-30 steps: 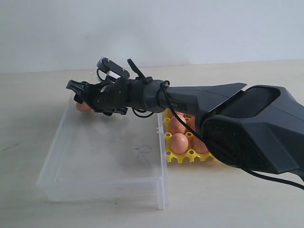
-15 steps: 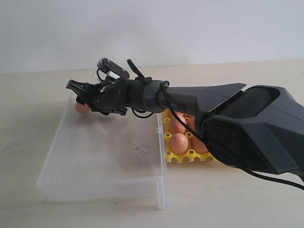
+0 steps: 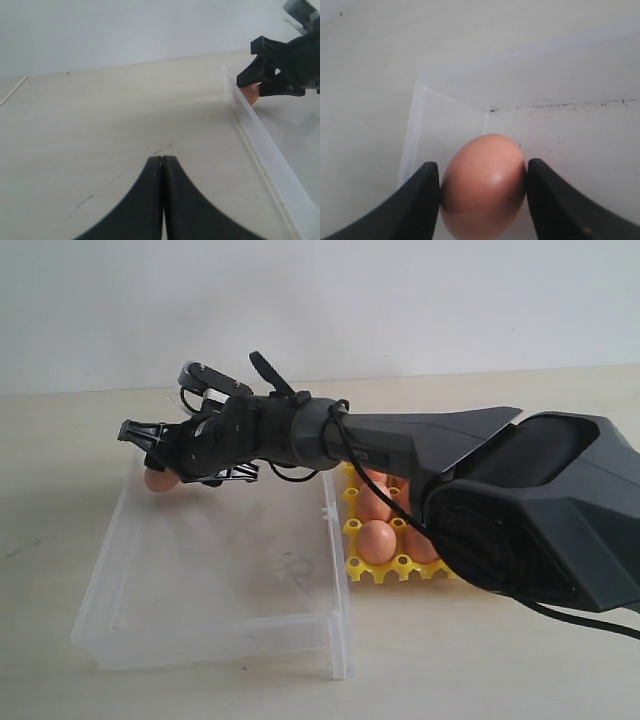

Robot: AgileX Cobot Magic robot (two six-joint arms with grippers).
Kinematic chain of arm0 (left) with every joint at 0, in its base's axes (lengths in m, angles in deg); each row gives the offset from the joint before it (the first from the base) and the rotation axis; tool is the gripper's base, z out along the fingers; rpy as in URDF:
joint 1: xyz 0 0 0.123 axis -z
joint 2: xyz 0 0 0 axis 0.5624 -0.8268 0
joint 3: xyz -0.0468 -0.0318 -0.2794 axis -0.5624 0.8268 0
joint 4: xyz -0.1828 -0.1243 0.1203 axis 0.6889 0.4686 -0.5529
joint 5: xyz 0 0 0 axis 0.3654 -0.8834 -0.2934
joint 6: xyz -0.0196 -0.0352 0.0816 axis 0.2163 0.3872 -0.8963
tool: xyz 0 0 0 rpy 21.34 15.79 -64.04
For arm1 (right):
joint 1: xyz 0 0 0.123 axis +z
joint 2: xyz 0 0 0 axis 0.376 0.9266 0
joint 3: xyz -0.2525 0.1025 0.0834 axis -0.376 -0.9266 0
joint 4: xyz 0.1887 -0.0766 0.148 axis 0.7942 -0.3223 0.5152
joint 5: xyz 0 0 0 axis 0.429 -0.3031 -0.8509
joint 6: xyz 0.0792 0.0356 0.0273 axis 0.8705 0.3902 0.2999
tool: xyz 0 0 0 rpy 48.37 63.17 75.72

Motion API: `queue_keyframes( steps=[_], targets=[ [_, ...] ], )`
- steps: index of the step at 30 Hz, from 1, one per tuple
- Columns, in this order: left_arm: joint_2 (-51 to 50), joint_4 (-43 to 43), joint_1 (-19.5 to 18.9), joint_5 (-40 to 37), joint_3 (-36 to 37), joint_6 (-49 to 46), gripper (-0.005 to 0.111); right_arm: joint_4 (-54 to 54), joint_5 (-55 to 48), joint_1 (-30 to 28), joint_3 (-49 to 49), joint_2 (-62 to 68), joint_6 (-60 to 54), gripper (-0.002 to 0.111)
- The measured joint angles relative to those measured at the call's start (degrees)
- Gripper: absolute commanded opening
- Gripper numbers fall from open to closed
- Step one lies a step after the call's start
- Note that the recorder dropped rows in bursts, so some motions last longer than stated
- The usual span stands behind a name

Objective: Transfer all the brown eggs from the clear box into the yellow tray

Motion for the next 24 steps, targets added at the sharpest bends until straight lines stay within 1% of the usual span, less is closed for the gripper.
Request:
queue_keyframes(
  steps=[12,17,20,24],
  targets=[
    [0.0,0.0,0.0,0.0,0.0,0.0,0.000,-4.9,-4.6,0.0,0.0,-2.7,-1.0,0.000],
    [0.0,0.0,0.0,0.0,0.0,0.0,0.000,-9.7,-7.1,0.0,0.0,-4.2,-1.0,0.000],
    [0.0,0.0,0.0,0.0,0.0,0.0,0.000,-13.7,-7.6,0.0,-1.5,-6.2,-1.0,0.000],
    [0.0,0.0,0.0,0.0,0.0,0.0,0.000,-16.6,-6.3,0.0,-6.1,-10.1,-1.0,0.000]
  ],
)
